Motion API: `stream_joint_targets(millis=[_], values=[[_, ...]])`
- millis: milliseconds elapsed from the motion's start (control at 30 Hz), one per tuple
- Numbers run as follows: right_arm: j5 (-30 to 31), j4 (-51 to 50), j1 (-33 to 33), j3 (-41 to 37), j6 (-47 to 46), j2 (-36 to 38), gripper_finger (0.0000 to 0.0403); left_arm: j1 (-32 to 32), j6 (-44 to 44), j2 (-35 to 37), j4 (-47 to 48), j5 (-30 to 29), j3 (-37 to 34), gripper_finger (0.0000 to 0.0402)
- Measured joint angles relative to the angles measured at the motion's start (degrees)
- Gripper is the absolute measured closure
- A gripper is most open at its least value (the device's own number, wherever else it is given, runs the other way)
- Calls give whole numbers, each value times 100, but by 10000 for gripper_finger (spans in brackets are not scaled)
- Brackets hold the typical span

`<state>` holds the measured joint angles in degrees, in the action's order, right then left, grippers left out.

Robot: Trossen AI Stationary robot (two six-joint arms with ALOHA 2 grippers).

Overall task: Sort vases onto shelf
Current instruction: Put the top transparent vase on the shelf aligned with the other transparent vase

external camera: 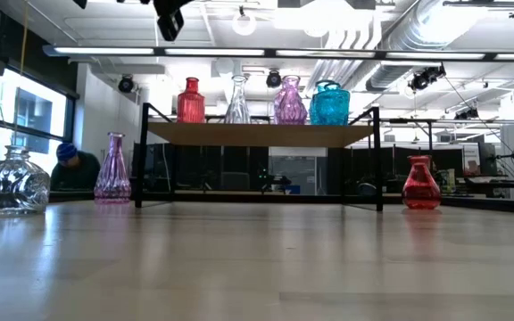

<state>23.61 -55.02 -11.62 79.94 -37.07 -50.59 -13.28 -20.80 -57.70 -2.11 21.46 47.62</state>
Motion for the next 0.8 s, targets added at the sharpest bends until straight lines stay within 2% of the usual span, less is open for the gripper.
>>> stream_joint_targets(millis=[333,433,533,667,800], values=[[466,-742,-2,0,7,356,402,70,-736,-582,155,43,0,298],[628,-883,0,0,5,394,402,70,-738,-626,793,215,-1,298],[640,-969,0,0,5,422,402,55,-858,-566,1842,505,-2,298],[641,-1011,0,-5,6,416,402,161,-1078,-414,3003,465,-2,298],[690,-1063,0,-17,5,411,402,405,-1656,-401,3256,366,-4,298]])
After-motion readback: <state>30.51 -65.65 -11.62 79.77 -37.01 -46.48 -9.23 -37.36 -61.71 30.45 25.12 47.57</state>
